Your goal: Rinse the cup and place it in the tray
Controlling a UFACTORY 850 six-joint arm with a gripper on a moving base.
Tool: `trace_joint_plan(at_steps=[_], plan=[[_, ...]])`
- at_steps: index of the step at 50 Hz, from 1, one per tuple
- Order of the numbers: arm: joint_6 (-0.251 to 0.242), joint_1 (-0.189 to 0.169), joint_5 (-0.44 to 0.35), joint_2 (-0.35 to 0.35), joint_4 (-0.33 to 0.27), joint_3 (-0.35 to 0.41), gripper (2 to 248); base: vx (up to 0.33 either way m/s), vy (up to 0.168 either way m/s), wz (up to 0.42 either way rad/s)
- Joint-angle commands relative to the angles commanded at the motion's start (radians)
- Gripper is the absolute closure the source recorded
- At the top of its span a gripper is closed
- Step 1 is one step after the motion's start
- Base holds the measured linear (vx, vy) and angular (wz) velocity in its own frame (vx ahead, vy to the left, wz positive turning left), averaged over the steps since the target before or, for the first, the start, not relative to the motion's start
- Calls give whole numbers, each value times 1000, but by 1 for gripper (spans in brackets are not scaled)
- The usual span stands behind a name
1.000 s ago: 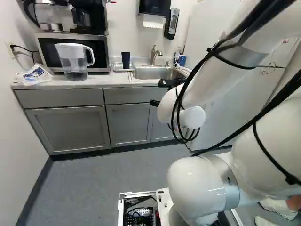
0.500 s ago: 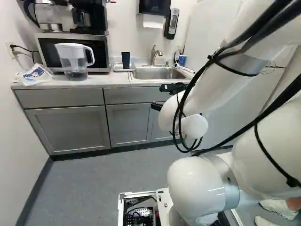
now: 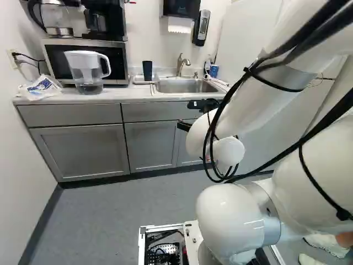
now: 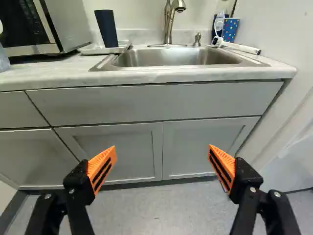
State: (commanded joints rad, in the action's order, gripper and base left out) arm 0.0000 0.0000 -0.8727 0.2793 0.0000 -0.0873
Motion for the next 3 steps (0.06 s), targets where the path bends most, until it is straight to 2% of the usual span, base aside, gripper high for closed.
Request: trace_joint_plan(at_steps=[3], plan=[[0, 0, 0, 0, 0, 0, 3, 0, 0, 0]])
